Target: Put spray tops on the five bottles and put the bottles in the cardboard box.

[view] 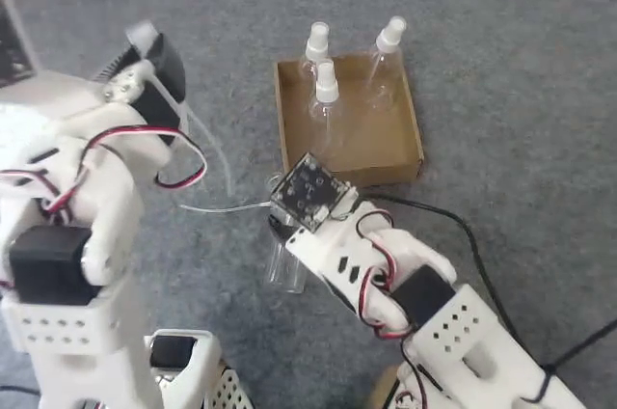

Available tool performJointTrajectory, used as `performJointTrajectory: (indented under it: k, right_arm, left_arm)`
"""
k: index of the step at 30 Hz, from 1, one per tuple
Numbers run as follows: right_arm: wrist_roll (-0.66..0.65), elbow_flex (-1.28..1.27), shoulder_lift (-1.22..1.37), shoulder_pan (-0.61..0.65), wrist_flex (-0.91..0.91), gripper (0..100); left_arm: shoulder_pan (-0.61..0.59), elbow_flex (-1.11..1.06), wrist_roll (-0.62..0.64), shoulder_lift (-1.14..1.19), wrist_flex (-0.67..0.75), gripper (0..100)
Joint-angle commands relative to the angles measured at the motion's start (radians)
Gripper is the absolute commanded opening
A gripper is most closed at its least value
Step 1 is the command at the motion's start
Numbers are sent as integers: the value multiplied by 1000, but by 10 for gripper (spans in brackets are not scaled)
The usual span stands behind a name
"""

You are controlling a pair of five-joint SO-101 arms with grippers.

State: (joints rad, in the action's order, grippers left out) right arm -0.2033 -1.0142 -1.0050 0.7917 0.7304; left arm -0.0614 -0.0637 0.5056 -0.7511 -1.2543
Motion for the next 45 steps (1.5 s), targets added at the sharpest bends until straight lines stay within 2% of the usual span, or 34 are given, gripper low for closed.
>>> performJointTrajectory:
  k: [1,5,12,15,18,24,30,33,35,38,40,45]
  right_arm:
    - [5,-21,-62,22,-33,9]
    - [5,-57,-88,67,-47,7]
    - [14,-163,-130,87,-303,6]
    - [78,-204,-145,87,-369,6]
    - [109,-212,-145,85,-372,6]
    - [112,-213,-140,81,-372,6]
    - [114,-235,-145,79,-374,6]
    - [117,-235,-143,31,-383,6]
    - [124,-230,-143,-18,-386,6]
    - [221,-227,-147,-51,-387,6]
    - [250,-227,-147,-47,-387,6]
    - [227,-235,-147,-24,-386,6]
  left_arm:
    - [5,39,89,-25,55,11]
    - [6,31,95,-23,57,11]
    - [6,-21,97,-23,84,11]
    - [6,-74,97,-25,130,11]
    - [8,-108,97,-25,149,11]
    - [103,-166,94,-25,149,11]
    - [106,-216,89,-25,129,11]
    - [124,-223,21,-25,75,11]
    - [172,-225,-69,-25,38,11]
    - [229,-263,-178,-23,14,11]
    - [253,-317,-193,-20,35,11]
    - [318,-507,-195,-23,152,11]
